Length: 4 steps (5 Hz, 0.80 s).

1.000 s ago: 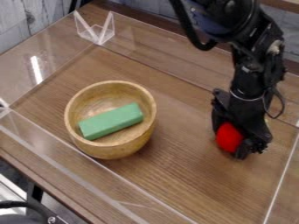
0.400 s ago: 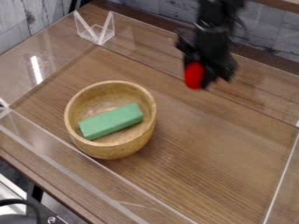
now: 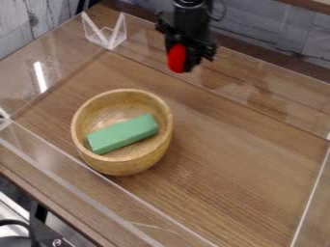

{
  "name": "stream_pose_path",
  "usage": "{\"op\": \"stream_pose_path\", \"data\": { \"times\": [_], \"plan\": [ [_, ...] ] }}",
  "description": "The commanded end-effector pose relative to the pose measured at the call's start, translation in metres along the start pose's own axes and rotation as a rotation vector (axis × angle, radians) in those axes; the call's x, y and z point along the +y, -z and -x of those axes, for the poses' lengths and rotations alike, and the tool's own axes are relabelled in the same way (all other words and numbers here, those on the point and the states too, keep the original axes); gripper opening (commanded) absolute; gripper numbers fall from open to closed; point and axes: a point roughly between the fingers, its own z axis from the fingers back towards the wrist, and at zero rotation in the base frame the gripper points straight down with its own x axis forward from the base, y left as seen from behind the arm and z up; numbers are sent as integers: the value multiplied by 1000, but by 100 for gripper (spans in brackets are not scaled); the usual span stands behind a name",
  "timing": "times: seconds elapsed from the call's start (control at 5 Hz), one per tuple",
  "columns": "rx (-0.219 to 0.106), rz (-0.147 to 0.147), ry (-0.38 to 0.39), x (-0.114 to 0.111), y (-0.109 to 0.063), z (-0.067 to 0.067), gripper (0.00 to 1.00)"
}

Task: Move the red fruit to the left side of the table

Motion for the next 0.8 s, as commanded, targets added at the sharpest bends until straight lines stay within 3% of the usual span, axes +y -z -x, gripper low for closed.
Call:
{"op": "stream_pose_path", "data": {
  "times": [0.0, 0.4, 0.6],
  "plan": [
    [-44, -35, -35, 21, -9, -20, 0],
    [-22, -35, -82, 1, -3, -18, 0],
    [-12, -39, -78, 13, 8, -11, 0]
  ]
}}
